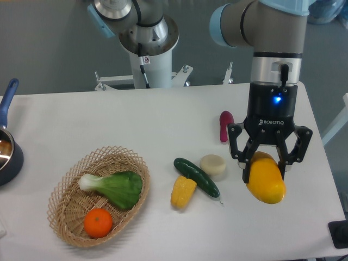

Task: Place the mango in the basket
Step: 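Hold the yellow mango in the gripper above the table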

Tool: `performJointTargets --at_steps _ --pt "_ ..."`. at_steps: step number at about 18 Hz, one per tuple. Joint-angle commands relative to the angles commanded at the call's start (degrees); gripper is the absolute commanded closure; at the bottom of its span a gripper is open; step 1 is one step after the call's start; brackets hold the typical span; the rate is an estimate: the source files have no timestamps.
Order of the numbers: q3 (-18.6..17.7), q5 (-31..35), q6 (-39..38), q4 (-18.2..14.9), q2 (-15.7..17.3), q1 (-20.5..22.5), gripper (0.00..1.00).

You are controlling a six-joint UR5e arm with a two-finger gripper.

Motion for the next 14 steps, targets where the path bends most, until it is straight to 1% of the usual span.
performJointTargets --at_steps 5,14 --pt "0.2 0.2 -0.2 0.0 0.0 -0.1 0.73" --pt "-0.8 0.2 -0.7 -0.1 0.6 -0.2 0.73"
